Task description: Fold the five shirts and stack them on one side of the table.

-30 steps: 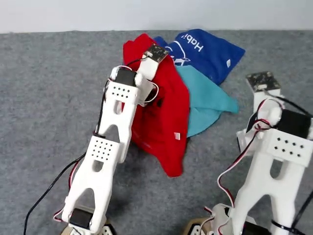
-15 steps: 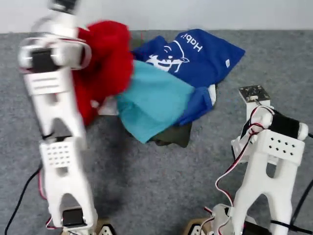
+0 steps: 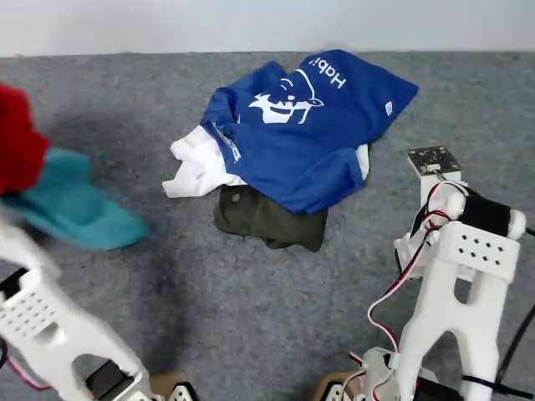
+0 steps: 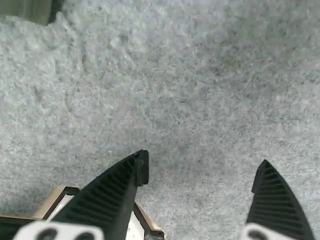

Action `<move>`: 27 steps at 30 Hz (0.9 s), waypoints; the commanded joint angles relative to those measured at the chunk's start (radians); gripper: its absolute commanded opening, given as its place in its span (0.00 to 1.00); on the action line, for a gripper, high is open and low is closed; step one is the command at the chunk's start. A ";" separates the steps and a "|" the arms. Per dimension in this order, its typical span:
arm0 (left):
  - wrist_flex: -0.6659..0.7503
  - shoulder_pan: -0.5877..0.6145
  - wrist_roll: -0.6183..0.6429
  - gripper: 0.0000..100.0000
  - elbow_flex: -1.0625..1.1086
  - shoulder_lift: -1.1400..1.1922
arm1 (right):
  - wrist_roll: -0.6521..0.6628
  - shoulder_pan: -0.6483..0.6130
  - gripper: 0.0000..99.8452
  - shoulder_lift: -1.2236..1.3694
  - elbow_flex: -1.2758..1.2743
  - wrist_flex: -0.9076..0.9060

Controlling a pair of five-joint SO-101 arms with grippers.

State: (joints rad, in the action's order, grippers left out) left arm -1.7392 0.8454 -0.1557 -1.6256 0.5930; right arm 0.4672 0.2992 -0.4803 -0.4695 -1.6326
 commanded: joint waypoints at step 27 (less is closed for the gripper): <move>-0.017 -0.219 -0.230 0.26 1.041 -0.158 | -0.006 -0.001 0.34 0.005 0.003 0.010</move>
State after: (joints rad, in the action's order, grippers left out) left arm -1.7315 0.6613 -0.3214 -0.5961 0.5808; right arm 0.4672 0.2992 -0.4772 -0.4695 -1.6326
